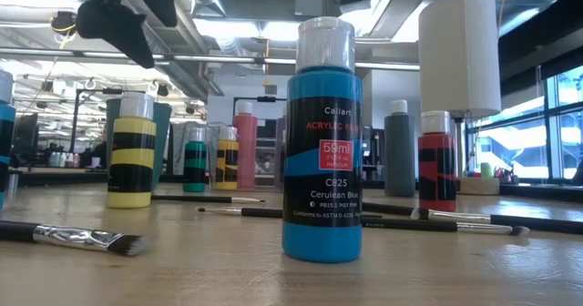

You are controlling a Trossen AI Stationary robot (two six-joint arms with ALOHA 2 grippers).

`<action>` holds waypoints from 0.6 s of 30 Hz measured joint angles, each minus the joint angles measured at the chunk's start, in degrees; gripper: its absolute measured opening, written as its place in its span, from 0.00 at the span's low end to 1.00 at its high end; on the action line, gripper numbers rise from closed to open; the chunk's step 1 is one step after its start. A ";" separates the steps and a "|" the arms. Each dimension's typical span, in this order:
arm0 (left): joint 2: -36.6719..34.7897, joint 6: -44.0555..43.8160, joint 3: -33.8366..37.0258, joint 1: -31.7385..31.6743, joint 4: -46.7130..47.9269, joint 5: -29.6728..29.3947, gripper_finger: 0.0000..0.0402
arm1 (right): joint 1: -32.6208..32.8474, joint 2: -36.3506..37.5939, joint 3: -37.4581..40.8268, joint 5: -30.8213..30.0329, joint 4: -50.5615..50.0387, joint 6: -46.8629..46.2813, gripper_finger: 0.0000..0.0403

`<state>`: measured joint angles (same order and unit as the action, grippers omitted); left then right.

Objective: Pick & Place Paint Supplies
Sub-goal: Put the light yellow paint bottle into the transparent bin

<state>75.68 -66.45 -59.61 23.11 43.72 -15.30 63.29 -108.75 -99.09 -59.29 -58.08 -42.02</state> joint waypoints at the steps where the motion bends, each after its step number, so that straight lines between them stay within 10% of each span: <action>1: 0.27 -0.34 0.00 -0.08 -0.01 0.02 0.78 | 0.00 0.00 0.00 0.01 0.00 -0.01 0.36; 18: 8.62 -1.38 0.00 -2.25 2.45 6.98 0.78 | 0.00 0.02 -0.02 0.88 -0.02 -0.15 0.36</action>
<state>84.30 -67.83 -59.61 20.86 46.18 -8.32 63.29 -108.73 -99.11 -58.41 -58.10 -42.17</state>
